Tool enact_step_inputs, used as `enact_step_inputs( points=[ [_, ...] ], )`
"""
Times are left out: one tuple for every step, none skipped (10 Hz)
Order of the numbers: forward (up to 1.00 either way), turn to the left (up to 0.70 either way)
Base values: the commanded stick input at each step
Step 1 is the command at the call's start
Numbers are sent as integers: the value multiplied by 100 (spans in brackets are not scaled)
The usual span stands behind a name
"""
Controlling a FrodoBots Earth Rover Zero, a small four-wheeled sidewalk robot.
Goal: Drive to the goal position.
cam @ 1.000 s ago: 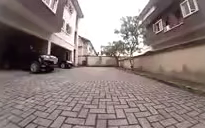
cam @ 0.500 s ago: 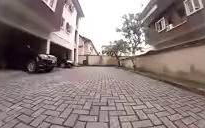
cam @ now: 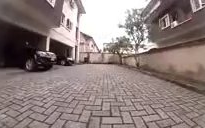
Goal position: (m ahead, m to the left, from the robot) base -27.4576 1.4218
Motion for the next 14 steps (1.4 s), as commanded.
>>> enact_step_inputs(
  points=[
    [0,70],
    [0,70],
    [0,70],
    [0,70],
    [0,70],
    [0,70],
    [0,70],
    [0,70],
    [0,70],
    [0,70],
    [0,70],
    [0,70],
    [0,70],
    [0,70]
  ],
)
